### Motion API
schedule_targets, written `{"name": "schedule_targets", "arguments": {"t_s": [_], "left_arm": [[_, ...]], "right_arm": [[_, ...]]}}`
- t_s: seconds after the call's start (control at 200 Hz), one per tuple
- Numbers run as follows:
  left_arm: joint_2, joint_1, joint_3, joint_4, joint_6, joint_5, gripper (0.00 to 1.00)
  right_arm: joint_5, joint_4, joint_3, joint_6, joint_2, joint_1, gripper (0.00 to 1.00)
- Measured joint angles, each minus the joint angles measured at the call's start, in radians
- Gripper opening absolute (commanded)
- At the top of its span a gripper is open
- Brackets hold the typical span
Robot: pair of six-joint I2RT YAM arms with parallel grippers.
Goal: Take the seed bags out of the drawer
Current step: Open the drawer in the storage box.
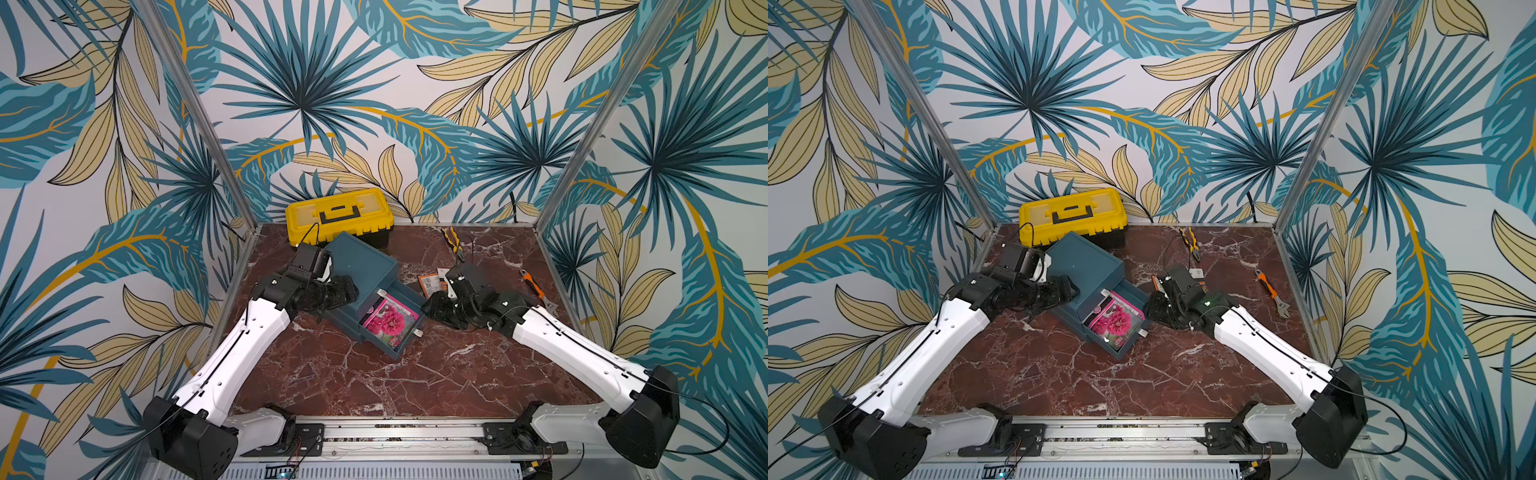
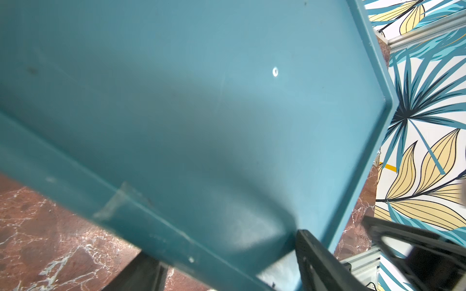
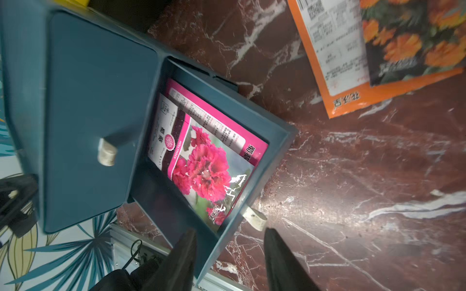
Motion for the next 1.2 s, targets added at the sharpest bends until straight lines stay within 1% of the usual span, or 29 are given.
{"name": "schedule_targets", "arguments": {"t_s": [0.125, 0.18, 0.265, 0.391, 0.511, 0.601, 0.826, 1.137, 1.202], "left_arm": [[0.000, 0.000, 0.000, 0.000, 0.001, 0.000, 0.81], [0.000, 0.000, 0.000, 0.000, 0.001, 0.000, 0.81], [0.000, 0.000, 0.000, 0.000, 0.001, 0.000, 0.81], [0.000, 0.000, 0.000, 0.000, 0.001, 0.000, 0.81], [0.000, 0.000, 0.000, 0.000, 0.001, 0.000, 0.81], [0.000, 0.000, 0.000, 0.000, 0.004, 0.000, 0.81], [0.001, 0.000, 0.000, 0.000, 0.005, 0.001, 0.81], [0.003, 0.000, 0.000, 0.000, 0.007, 0.003, 0.81], [0.003, 0.000, 0.000, 0.000, 0.007, 0.003, 0.81]], "right_arm": [[-0.026, 0.081, -0.105, 0.068, -0.020, 0.000, 0.40], [-0.031, 0.113, -0.133, 0.092, -0.035, 0.000, 0.37], [-0.038, 0.160, -0.165, 0.125, -0.059, 0.000, 0.35], [-0.060, 0.230, -0.208, 0.156, -0.071, 0.000, 0.35], [-0.082, 0.297, -0.264, 0.184, -0.072, 0.000, 0.40], [-0.086, 0.349, -0.314, 0.208, -0.082, 0.000, 0.41], [-0.086, 0.446, -0.397, 0.253, -0.137, 0.000, 0.41], [-0.097, 0.587, -0.464, 0.307, -0.137, 0.000, 0.40], [-0.101, 0.608, -0.475, 0.316, -0.137, 0.000, 0.37]]}}
